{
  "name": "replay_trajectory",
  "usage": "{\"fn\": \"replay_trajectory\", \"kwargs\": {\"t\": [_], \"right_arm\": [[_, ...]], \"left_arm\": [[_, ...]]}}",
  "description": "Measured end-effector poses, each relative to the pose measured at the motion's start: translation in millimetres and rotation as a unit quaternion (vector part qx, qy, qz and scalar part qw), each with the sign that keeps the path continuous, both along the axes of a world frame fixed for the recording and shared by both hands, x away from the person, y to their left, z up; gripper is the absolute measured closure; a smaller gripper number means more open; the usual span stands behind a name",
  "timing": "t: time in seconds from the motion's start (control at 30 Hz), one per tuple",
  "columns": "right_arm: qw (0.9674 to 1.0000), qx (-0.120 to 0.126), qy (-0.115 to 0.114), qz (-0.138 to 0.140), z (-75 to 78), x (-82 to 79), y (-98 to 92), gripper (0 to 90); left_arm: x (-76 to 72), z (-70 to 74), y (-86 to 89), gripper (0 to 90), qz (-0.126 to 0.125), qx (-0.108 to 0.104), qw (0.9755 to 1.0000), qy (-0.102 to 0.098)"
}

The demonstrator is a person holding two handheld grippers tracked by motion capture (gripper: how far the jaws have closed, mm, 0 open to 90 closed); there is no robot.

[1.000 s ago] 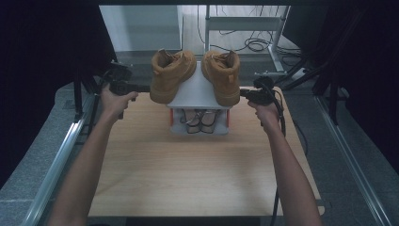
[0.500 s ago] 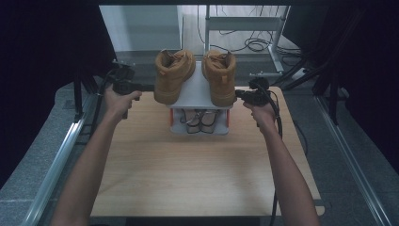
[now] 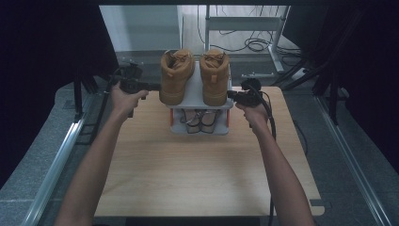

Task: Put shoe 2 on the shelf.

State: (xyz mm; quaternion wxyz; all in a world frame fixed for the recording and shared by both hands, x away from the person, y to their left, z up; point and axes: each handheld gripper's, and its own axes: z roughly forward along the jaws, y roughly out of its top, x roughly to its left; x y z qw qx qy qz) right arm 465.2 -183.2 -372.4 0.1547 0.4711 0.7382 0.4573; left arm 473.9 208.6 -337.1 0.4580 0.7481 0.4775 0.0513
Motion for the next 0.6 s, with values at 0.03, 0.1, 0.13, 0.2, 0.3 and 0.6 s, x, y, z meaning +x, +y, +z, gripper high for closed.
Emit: {"fn": "replay_trajectory", "kwargs": {"t": [0.03,0.1,0.13,0.2,0.3,0.6], "right_arm": [[1.0000,0.002,0.001,0.002,-0.5,0.4,-0.8,89.6],[1.0000,0.008,0.003,0.004,-1.6,0.9,-2.2,89.6],[0.9999,0.010,0.003,0.003,-1.8,1.0,-2.3,89.6],[0.9999,0.010,0.003,0.002,-1.7,0.6,-1.7,89.6],[0.9999,0.011,0.004,0.000,-1.9,0.0,-1.3,89.7],[0.9999,0.010,0.001,0.001,-3.2,-0.9,-0.7,89.7]], "left_arm": [[0.4,1.1,0.2,90.0,0.000,-0.011,0.9999,-0.002],[0.4,3.2,-2.1,90.0,0.002,0.001,1.0000,-0.005],[0.2,4.0,-2.9,90.0,0.003,0.004,1.0000,-0.006],[-0.1,4.5,-3.4,90.0,0.005,0.003,1.0000,-0.006],[-0.6,4.8,-4.8,90.0,0.006,-0.005,0.9999,-0.007],[1.9,6.3,-25.9,90.0,-0.028,-0.010,0.9995,-0.008]]}}
